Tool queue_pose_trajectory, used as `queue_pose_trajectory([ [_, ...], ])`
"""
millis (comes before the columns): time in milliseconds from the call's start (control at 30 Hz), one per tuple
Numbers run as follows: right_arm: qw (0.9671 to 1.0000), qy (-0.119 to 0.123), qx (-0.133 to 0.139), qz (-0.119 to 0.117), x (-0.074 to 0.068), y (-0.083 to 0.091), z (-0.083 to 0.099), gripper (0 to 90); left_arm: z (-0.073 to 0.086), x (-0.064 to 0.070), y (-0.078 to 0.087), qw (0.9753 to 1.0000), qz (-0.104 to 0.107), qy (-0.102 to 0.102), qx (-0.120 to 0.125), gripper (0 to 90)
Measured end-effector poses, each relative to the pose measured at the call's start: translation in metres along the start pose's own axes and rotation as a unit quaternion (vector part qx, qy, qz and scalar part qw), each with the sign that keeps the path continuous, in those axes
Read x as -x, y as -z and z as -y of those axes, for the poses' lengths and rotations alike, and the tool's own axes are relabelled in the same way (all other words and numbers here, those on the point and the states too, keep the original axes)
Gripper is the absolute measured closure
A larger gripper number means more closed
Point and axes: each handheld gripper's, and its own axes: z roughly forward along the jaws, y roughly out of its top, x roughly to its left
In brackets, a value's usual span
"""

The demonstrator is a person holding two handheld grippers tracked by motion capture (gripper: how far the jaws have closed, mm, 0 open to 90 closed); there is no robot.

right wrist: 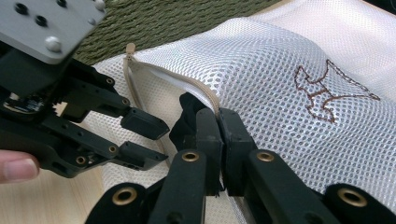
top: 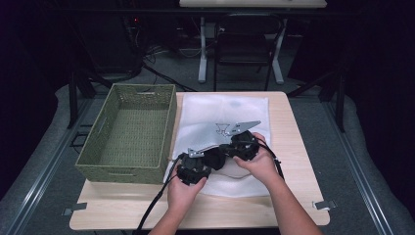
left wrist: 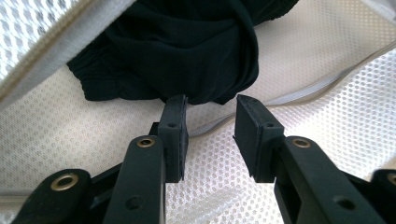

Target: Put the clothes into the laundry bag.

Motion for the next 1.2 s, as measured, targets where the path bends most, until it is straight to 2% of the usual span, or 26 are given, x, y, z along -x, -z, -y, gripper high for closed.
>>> queue_pose_trajectory([
  [133,1.0,0.0,0.0,0.0,0.0,0.0,0.0,87.9,0.002,0.0,-0.005,1.0,-0.007,0.001,-0.002,58.2],
  [400,1.0,0.001,-0.001,-0.001,0.0,0.0,0.0,87.8,0.001,-0.002,-0.014,0.9999,-0.003,0.01,-0.001,57.5],
  [567,1.0,0.001,0.0,0.0,0.0,0.0,0.0,87.9,0.0,-0.001,-0.02,0.9999,-0.009,0.012,0.0,58.3],
  [1000,1.0,0.003,-0.004,0.001,-0.001,-0.002,0.0,87.8,0.0,-0.003,-0.024,0.9996,-0.023,0.015,-0.003,74.9],
  [1200,1.0,0.003,-0.004,0.001,-0.001,-0.001,0.0,87.8,-0.001,-0.004,-0.025,0.9997,-0.022,0.011,-0.001,81.4],
])
